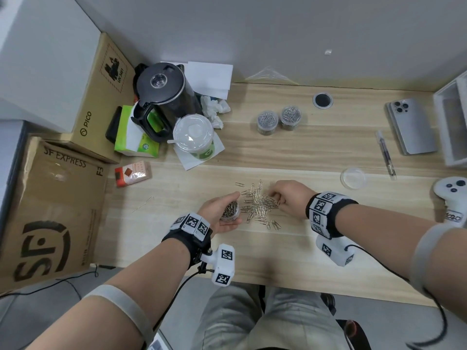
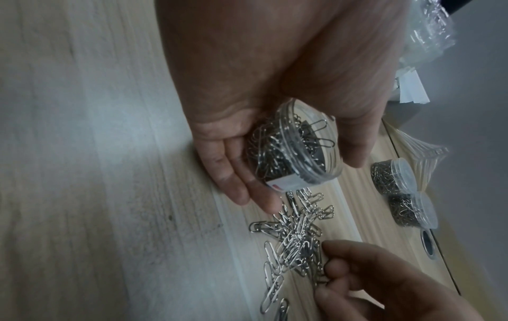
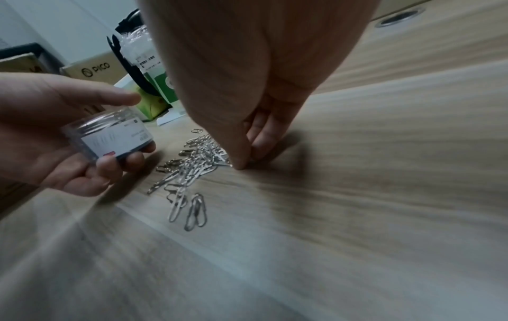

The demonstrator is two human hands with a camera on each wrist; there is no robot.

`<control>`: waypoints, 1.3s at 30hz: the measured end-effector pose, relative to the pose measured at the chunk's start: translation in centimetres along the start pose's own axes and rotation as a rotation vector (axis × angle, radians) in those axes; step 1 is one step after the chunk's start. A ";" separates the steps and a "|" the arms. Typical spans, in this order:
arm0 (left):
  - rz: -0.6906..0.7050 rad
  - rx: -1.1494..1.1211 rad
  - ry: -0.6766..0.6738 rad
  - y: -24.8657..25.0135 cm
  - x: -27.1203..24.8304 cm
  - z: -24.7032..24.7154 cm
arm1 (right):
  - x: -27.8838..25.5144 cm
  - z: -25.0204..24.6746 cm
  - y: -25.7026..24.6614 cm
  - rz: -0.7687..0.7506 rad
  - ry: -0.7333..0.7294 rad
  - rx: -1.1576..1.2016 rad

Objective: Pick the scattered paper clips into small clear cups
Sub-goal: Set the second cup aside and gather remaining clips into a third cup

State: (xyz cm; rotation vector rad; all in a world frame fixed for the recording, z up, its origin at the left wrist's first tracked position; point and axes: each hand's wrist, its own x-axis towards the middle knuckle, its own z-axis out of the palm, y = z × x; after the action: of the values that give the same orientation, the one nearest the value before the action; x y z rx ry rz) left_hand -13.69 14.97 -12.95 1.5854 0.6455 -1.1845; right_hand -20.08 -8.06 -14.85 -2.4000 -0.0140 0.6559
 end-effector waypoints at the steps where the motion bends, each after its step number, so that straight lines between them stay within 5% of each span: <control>1: -0.001 0.002 0.003 -0.1 0.0 -0.1 | 0.3 0.3 -0.3 0.011 0.024 0.024; 6: 0.007 0.006 0.013 -0.3 -0.2 -0.4 | 0.4 0.8 -1.8 0.003 0.137 0.084; 12: 0.002 -0.013 0.009 -0.4 -0.3 -0.2 | -0.3 0.2 -1.4 -0.085 -0.063 -0.326; 20: -0.007 -0.039 -0.004 -1.0 0.1 -0.4 | 1.2 2.2 -2.8 -0.042 0.050 -0.046; 27: -0.047 -0.126 -0.005 -0.7 0.1 0.0 | 0.2 2.4 -4.3 -0.004 0.078 -0.190; 39: -0.055 -0.126 -0.023 -0.7 0.3 0.4 | 0.6 4.3 -4.6 -0.006 0.123 -0.041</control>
State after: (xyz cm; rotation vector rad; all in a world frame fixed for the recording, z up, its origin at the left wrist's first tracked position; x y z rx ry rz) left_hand -14.28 14.80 -13.48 1.4545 0.7386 -1.1782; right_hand -20.83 -1.82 -15.32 -2.4750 0.0173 0.5084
